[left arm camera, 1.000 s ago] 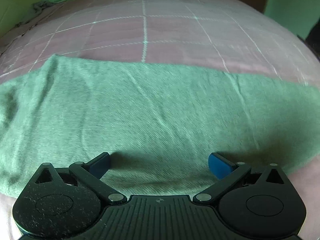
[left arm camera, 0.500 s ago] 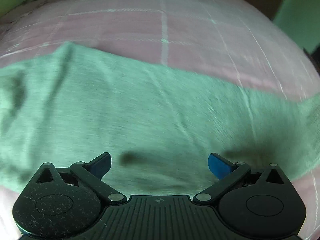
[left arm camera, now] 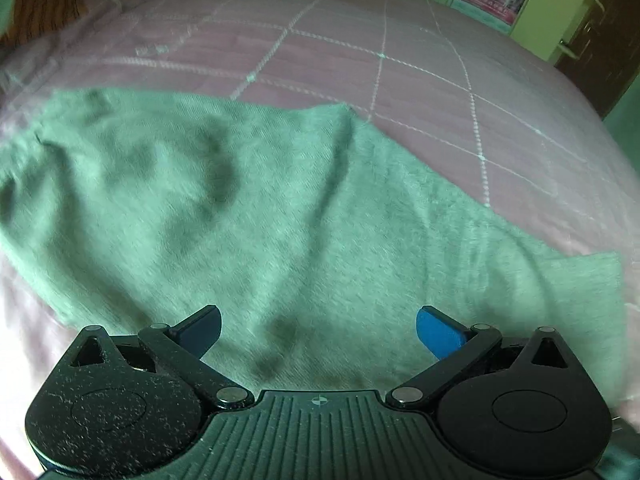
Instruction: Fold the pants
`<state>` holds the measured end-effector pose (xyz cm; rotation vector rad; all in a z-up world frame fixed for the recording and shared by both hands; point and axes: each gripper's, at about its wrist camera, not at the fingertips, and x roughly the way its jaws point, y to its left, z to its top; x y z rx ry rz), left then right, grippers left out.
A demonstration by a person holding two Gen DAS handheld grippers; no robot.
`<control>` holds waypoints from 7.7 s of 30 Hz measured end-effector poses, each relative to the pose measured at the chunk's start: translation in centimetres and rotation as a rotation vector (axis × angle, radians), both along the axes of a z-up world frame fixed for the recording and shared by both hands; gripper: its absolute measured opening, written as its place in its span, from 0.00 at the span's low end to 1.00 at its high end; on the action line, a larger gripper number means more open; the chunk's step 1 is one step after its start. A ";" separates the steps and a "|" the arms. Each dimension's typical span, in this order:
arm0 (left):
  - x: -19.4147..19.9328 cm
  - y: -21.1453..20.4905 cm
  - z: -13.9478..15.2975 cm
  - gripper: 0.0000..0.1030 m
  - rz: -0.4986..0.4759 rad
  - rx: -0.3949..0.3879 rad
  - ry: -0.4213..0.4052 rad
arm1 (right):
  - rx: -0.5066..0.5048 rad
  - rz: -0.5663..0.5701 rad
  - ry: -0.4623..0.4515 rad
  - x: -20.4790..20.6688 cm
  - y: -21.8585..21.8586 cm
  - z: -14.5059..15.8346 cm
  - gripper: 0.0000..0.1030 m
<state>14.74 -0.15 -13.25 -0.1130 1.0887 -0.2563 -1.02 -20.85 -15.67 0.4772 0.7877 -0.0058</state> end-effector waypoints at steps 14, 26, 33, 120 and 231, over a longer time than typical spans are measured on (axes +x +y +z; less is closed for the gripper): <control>-0.6 -5.1 -3.2 0.97 -0.063 -0.278 0.178 | -0.042 -0.037 -0.164 -5.7 -3.8 5.4 0.61; -1.7 -7.5 -1.6 0.17 -0.056 -0.338 0.102 | -0.051 -0.278 -0.184 -8.8 -8.7 3.2 0.49; -1.2 -2.1 3.7 0.17 -0.052 -0.319 -0.052 | -0.103 -0.277 -0.139 -7.8 -9.3 3.1 0.37; -2.0 22.2 -1.5 0.85 0.436 -0.279 0.056 | -0.311 0.044 0.034 -1.4 5.3 0.3 0.53; -6.6 -2.2 -1.0 0.41 -0.295 -0.009 -0.128 | -0.364 -0.016 -0.029 -4.6 -3.4 1.2 0.32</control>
